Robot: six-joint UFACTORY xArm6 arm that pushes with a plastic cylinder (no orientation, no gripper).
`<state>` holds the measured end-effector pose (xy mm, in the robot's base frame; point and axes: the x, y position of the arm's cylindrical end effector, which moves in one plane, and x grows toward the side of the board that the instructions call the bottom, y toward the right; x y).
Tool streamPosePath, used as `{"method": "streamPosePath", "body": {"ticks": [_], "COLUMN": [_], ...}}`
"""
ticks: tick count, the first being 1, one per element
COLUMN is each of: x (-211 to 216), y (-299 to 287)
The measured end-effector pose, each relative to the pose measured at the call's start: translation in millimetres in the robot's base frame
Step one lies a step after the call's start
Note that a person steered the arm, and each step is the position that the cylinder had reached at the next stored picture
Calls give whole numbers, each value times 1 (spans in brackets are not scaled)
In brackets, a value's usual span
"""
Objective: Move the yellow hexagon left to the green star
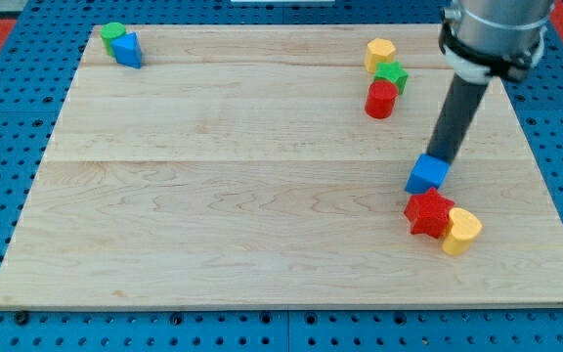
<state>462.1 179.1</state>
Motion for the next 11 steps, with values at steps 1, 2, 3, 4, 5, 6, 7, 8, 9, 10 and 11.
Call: {"method": "streamPosePath", "body": {"ticks": [1,2,3,4,5,6,7,8,9,10,11], "x": [-17,-103,-201,-261,-228,-187,-211,-254,-238,-214,-193], "y": [15,58,66,30,-1,-16,-32,-42,-65,-61,-50]}}
